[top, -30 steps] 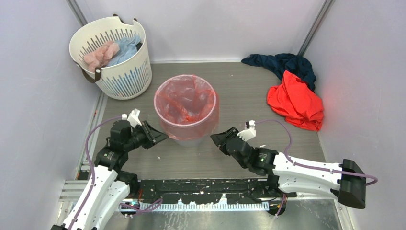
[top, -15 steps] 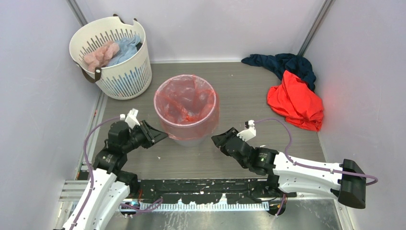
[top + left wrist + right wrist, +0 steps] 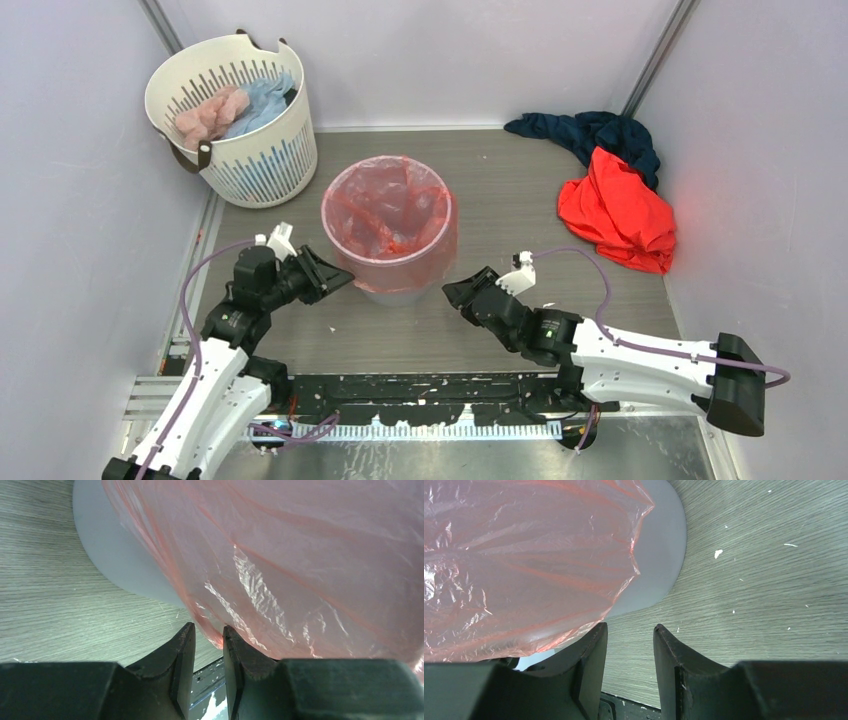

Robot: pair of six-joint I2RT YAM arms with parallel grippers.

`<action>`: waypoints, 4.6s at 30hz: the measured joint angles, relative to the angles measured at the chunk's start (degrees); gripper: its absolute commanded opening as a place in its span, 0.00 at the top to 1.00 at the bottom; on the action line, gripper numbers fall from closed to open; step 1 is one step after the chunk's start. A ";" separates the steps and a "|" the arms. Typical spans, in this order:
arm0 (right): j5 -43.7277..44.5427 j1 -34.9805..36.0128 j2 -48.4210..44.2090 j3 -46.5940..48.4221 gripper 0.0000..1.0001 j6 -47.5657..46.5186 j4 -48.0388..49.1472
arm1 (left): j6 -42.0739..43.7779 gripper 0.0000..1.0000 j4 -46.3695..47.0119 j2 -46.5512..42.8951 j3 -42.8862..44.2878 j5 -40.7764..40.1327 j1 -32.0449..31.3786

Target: Put the trash bags into the trash bin

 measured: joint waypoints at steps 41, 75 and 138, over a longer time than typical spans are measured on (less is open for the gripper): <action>0.24 0.00 -2.40 -3.06 0.54 0.59 0.02 | 0.00 0.89 7.91 5.66 -7.65 -7.61 -2.82; -20.48 -13.09 57.66 96.94 0.99 -60.33 -46.03 | 15.45 0.00 -20.57 4.76 21.00 -11.98 -2.93; -34.10 -16.90 60.85 55.60 0.99 -59.21 -44.81 | 8.17 0.21 5.53 14.08 6.08 -11.72 -2.93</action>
